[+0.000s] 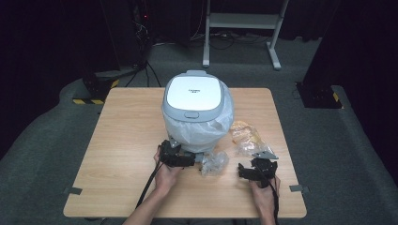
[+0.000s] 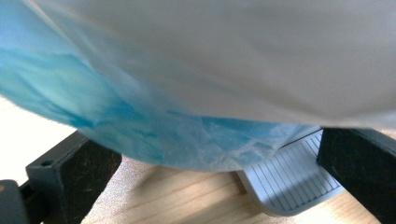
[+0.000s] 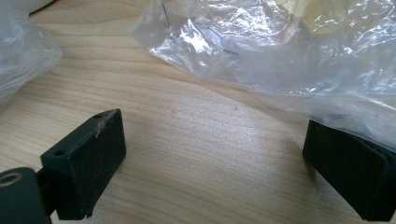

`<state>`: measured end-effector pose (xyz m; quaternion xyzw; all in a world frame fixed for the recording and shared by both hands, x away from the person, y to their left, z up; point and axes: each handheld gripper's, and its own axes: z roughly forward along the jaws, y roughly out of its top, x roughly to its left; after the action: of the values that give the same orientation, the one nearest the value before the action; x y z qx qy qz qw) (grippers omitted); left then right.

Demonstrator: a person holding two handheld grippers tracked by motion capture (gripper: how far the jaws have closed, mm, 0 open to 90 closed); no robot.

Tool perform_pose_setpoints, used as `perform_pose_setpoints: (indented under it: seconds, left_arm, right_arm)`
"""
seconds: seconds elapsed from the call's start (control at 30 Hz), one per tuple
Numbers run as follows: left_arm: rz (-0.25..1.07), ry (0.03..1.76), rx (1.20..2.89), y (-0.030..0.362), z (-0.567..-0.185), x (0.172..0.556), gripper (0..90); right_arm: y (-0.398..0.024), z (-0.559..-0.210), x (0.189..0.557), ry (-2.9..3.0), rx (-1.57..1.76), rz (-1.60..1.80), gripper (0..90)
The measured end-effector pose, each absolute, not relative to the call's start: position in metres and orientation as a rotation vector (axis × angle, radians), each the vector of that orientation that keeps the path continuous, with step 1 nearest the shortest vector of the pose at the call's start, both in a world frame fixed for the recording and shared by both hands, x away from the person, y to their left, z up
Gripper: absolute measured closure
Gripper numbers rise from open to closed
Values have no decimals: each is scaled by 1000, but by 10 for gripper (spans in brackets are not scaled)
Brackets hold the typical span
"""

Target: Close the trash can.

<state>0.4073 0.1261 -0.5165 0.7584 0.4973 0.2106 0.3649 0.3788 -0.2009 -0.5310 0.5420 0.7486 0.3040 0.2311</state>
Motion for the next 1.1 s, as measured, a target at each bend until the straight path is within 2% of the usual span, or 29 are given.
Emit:
perform_pose_setpoints:
  seconds: [0.03,0.17,0.23,0.4,0.67,0.77,0.83,1.07,1.1]
  left_arm:
    - [525,1255,2013,129,-515,407,0]
    - [545,1278,1947,125,-517,408,1]
    - [535,1252,2013,129,-516,407,1]
    - [553,1271,1962,125,-519,407,2]
    - [550,1262,2015,126,-523,407,5]
    - [554,1279,1957,124,-528,406,6]
    - [541,1289,1951,123,-529,406,7]
    - [533,1300,1935,122,-529,407,8]
    - [533,1274,2000,126,-528,407,8]
  right_arm:
    - [-201,-531,379,2058,1491,836,56]
    - [-201,-531,379,2059,1490,836,56]
    - [-201,-531,379,2058,1490,836,56]
    - [-201,-531,379,2058,1490,836,56]
    - [-201,-531,379,2056,1497,837,58]
    - [-201,-531,379,2056,1496,837,59]
    - [-202,-531,378,2038,1504,844,98]
    - [-202,-530,378,2030,1505,838,102]
    - [-202,-530,378,2030,1506,839,102]
